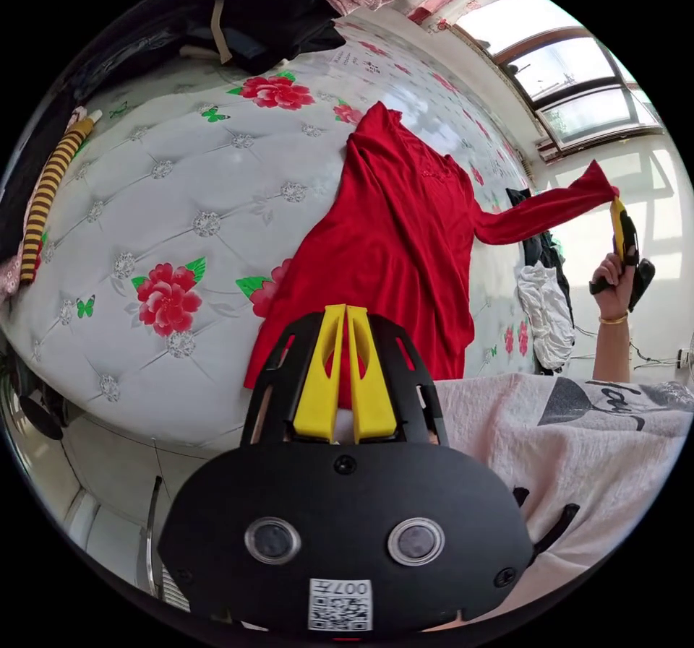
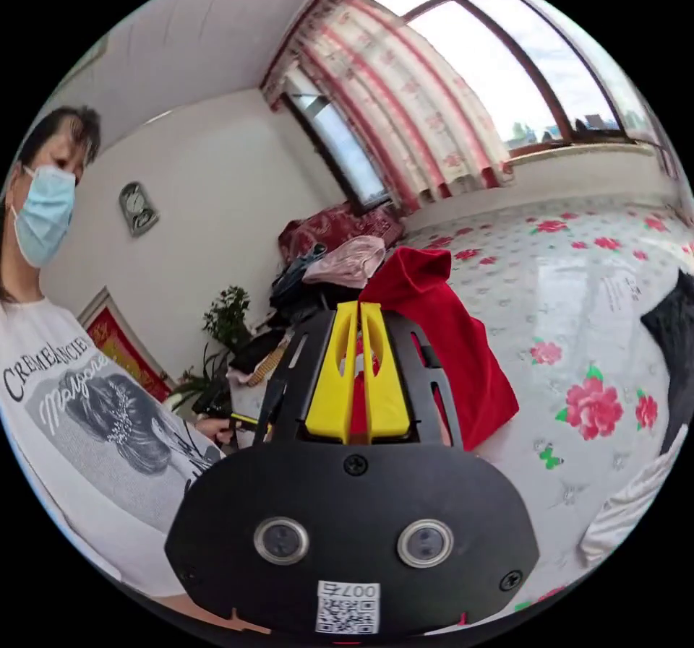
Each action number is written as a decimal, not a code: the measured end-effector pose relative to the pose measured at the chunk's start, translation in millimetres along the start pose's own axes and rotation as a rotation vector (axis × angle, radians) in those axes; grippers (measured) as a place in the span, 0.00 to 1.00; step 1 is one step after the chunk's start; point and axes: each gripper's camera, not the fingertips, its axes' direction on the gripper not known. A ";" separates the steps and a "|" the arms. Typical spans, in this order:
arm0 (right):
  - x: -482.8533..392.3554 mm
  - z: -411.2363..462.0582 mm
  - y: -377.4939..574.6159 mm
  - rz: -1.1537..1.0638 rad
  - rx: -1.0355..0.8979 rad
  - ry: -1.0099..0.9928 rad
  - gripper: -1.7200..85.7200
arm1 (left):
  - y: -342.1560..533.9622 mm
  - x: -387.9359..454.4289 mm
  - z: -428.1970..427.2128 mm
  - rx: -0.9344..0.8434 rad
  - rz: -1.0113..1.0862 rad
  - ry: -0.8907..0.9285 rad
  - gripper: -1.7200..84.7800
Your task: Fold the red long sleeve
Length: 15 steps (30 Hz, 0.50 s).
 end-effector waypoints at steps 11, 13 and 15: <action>-238.6 414.2 168.4 -0.125 -0.758 -0.305 0.04 | 26.9 -34.9 -9.8 0.014 -0.010 -0.003 0.01; -246.1 439.2 174.1 -0.141 -0.789 -0.269 0.04 | 26.7 -29.7 -6.7 -0.002 0.045 -0.033 0.02; -235.4 451.5 172.5 -0.104 -0.798 -0.219 0.04 | 23.4 -23.1 -1.6 -0.013 0.089 -0.039 0.02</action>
